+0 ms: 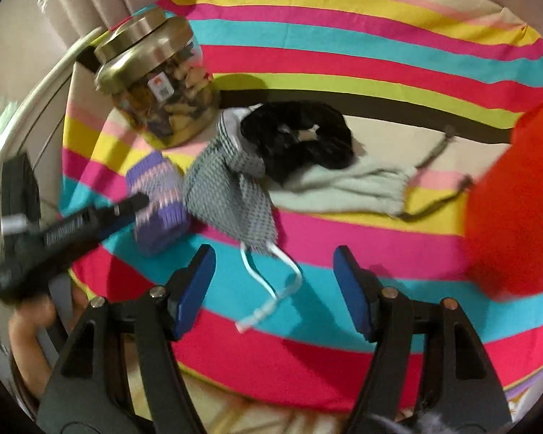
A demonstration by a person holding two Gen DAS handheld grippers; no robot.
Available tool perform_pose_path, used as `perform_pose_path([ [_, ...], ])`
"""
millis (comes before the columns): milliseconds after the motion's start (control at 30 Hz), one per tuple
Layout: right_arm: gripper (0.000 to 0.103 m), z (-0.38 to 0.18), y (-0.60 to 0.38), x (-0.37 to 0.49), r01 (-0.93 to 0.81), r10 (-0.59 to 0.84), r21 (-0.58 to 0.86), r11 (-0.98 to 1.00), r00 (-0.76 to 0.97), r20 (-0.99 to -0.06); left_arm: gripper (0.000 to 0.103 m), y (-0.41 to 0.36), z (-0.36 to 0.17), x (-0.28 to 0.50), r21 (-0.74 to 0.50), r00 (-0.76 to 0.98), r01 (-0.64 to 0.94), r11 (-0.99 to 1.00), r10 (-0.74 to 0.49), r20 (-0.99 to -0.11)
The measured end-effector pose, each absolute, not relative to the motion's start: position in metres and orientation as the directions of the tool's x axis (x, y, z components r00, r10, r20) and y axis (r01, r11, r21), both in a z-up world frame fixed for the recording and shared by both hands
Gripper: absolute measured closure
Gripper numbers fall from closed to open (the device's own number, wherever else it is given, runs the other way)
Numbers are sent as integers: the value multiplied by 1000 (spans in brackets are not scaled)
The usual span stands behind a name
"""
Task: Organize soft objects
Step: 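Move both open tools back over the remaining pile on the bed, then grasp the black-and-white houndstooth cloth with the right tool while the left grasps the purple knit mitten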
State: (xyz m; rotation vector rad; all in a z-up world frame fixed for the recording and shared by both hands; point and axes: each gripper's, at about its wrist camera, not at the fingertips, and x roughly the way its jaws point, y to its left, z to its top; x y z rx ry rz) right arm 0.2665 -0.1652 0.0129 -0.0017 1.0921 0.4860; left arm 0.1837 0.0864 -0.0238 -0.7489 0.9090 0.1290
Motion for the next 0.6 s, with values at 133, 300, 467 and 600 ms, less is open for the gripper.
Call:
perform_pose_path([
  [133, 31, -3, -149, 283, -344, 412, 297, 890, 332, -849, 52, 90, -28, 182, -535, 640, -422, 732, -178, -748],
  [300, 31, -18, -130, 295, -340, 431, 324, 883, 312, -847, 52, 102, -37, 183, -551, 637, -454, 700, -177, -750],
  [467, 31, -32, -122, 308, -313, 441, 349, 883, 301, -845, 51, 99, -39, 187, -534, 632, -443, 720, -171, -756],
  [600, 31, -35, -119, 311, -308, 444, 350, 884, 322, -836, 51, 89, -36, 194, -494, 621, -420, 761, -155, -768],
])
